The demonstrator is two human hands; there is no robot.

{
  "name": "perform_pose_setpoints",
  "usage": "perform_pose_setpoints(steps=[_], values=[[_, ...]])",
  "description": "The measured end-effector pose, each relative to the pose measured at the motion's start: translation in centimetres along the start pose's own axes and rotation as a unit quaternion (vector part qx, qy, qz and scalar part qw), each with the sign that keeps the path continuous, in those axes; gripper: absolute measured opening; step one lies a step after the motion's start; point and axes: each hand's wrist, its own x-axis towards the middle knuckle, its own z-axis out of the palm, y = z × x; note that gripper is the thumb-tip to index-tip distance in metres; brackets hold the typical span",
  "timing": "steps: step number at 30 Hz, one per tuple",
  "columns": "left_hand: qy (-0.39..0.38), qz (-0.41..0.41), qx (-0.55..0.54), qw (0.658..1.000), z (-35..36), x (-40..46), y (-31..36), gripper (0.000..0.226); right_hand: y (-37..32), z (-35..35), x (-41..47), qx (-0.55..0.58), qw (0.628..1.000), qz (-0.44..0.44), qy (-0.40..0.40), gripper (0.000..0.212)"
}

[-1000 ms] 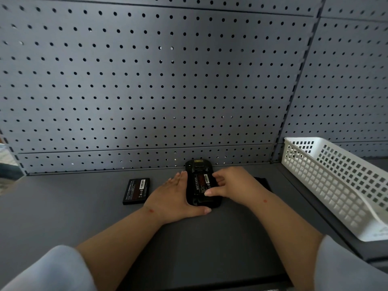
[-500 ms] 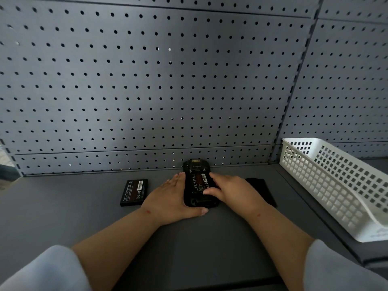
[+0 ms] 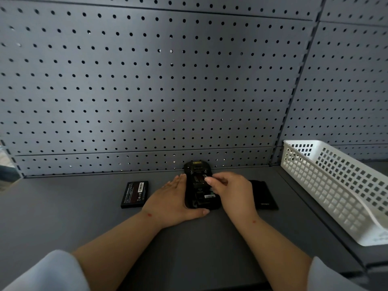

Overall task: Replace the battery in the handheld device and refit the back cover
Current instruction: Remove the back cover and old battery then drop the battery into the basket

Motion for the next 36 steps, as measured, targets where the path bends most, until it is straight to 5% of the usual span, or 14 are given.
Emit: perform_pose_setpoints(steps=[9, 14, 19, 36], values=[[0.001, -0.002, -0.002, 1.0, -0.1, -0.1, 0.1, 0.108, -1.1, 1.3, -1.1, 0.132, 0.986, 0.103, 0.008, 0.034], [-0.015, -0.002, -0.005, 1.0, 0.1, 0.1, -0.2, 0.124, -1.9, 2.9, -1.2, 0.015, 0.997, 0.08, 0.018, 0.066], [-0.022, 0.005, 0.008, 1.0, -0.1, 0.0, -0.1, 0.105, -2.3, 3.2, -1.1, -0.03, 0.997, 0.074, 0.02, 0.066], [0.007, 0.0, -0.006, 1.0, 0.1, 0.1, -0.4, 0.126, -1.5, 2.5, -0.5, -0.11, 0.991, 0.079, 0.0, 0.055]])
